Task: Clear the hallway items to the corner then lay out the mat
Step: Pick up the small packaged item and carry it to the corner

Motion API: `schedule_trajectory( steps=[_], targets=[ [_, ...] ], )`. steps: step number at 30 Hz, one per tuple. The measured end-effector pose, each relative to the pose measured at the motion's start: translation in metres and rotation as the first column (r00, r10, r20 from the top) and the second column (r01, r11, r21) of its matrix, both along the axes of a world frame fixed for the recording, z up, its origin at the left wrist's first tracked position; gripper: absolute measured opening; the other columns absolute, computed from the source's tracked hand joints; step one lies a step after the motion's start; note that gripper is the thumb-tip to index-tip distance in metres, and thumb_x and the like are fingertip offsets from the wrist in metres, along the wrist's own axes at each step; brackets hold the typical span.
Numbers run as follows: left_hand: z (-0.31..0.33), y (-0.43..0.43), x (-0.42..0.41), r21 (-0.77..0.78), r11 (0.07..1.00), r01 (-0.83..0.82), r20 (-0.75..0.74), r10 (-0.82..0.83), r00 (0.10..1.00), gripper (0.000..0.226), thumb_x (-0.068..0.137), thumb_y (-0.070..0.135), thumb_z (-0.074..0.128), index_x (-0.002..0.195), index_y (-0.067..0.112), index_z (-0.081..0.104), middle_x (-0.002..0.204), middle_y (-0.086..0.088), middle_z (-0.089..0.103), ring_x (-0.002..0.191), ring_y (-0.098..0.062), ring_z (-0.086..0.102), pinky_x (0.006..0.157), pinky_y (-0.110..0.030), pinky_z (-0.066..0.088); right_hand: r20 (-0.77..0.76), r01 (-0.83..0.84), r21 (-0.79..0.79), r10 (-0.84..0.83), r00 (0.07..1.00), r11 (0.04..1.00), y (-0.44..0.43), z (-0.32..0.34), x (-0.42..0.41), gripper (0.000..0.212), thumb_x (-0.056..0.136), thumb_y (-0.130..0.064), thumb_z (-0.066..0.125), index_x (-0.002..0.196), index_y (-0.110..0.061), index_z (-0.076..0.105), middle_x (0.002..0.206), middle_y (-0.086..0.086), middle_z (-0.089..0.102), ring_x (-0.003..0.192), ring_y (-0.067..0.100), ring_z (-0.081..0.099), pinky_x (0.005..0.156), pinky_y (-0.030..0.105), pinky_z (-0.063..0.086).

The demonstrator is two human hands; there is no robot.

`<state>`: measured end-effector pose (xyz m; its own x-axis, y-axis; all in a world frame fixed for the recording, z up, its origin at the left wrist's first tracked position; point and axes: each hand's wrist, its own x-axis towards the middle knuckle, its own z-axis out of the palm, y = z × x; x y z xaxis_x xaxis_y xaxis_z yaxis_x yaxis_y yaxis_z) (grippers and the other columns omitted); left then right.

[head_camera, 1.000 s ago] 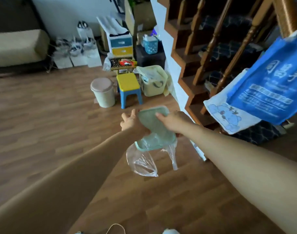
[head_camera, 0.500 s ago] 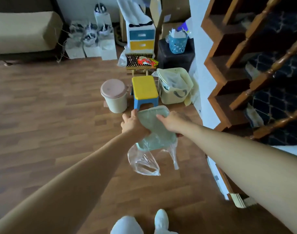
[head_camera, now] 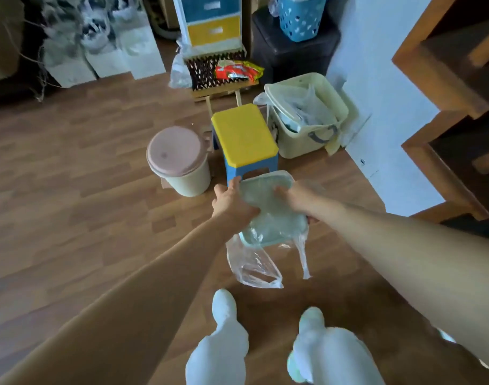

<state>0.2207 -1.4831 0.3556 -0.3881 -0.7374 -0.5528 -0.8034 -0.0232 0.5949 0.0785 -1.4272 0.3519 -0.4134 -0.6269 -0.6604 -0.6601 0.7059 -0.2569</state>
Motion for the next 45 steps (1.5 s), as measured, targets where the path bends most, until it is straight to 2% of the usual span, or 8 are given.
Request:
schedule_trajectory(
  steps=[4,9,13,20,24,32,40,45],
  targets=[
    [-0.075,-0.040,-0.028,-0.007,1.000,0.021,0.009,-0.021,1.000,0.077,0.080,0.021,0.067,0.144,0.027,0.026,0.130,-0.011,0.029,0.118,-0.038,0.043,0.096,-0.043,0.044,-0.058,-0.002,0.017,0.003,0.998,1.000,-0.034,-0.062,-0.024,0.039,0.100,-0.034,0.031,0.106,-0.011,0.062,0.116,0.020,0.060,0.099,0.029,0.060,0.054,0.025,0.037],
    [-0.210,-0.062,-0.062,-0.011,0.999,-0.030,0.006,0.030,1.000,0.081,0.081,0.017,0.066,0.147,0.030,0.020,0.136,-0.009,0.027,0.123,-0.034,0.036,0.094,-0.038,0.038,-0.107,0.027,0.014,-0.026,0.994,1.000,-0.062,-0.189,-0.059,0.045,0.098,-0.043,0.031,0.093,-0.010,0.061,0.105,0.022,0.064,0.088,0.029,0.061,0.072,0.030,0.045],
    [-0.327,-0.066,-0.090,0.004,0.998,-0.055,0.024,0.055,0.998,0.081,0.081,0.012,0.063,0.147,0.024,0.016,0.138,-0.010,0.029,0.125,-0.034,0.037,0.096,-0.041,0.039,-0.134,0.004,0.029,0.000,0.991,1.000,-0.074,-0.304,-0.080,0.062,0.101,-0.045,0.022,0.122,0.001,0.057,0.128,0.025,0.055,0.116,0.035,0.054,0.092,0.034,0.041],
    [-0.486,-0.084,-0.129,-0.001,0.995,-0.095,-0.012,0.095,0.995,0.075,0.077,0.001,0.059,0.143,0.022,0.030,0.132,-0.010,0.041,0.123,-0.030,0.043,0.094,-0.042,0.047,0.060,0.071,0.016,-0.071,0.996,0.997,-0.095,-0.478,-0.121,0.051,0.102,-0.037,0.027,0.130,0.000,0.049,0.137,0.022,0.047,0.125,0.034,0.046,0.099,0.032,0.036],
    [-0.541,-0.097,-0.147,0.012,0.992,-0.125,-0.030,0.125,0.992,0.074,0.079,-0.001,0.056,0.143,0.024,0.030,0.134,-0.009,0.038,0.124,-0.030,0.041,0.100,-0.044,0.043,-0.069,0.055,-0.004,-0.055,0.996,0.998,-0.109,-0.531,-0.142,0.060,0.098,-0.050,0.028,0.132,-0.005,0.049,0.141,0.019,0.046,0.126,0.033,0.046,0.099,0.032,0.037],
    [-0.582,-0.114,-0.164,-0.004,0.992,-0.128,-0.003,0.128,0.992,0.073,0.082,0.001,0.056,0.145,0.020,0.026,0.144,-0.007,0.030,0.130,-0.030,0.035,0.104,-0.040,0.038,-0.087,0.033,-0.014,-0.034,0.996,0.999,-0.130,-0.568,-0.153,0.057,0.095,-0.049,0.033,0.123,-0.005,0.057,0.131,0.017,0.055,0.120,0.032,0.053,0.094,0.034,0.041],
    [-0.579,-0.115,-0.164,0.127,0.991,-0.039,0.033,0.035,0.999,0.080,0.087,0.004,0.056,0.150,0.018,0.009,0.158,-0.002,-0.007,0.135,-0.032,0.035,0.098,-0.036,0.044,-0.074,0.040,-0.051,-0.044,0.996,0.998,-0.119,-0.571,-0.151,0.053,0.091,-0.038,0.045,0.133,-0.006,0.043,0.134,0.016,0.050,0.121,0.035,0.048,0.097,0.037,0.042],
    [-0.528,-0.109,-0.160,0.000,1.000,-0.029,0.049,0.029,0.998,0.070,0.084,0.004,0.053,0.146,0.015,0.023,0.154,-0.005,0.013,0.136,-0.030,0.030,0.106,-0.042,0.037,-0.080,-0.023,-0.107,0.014,0.997,0.994,-0.117,-0.519,-0.140,0.048,0.092,-0.038,0.044,0.128,-0.006,0.051,0.130,0.016,0.055,0.118,0.035,0.051,0.093,0.035,0.043]
  ],
)
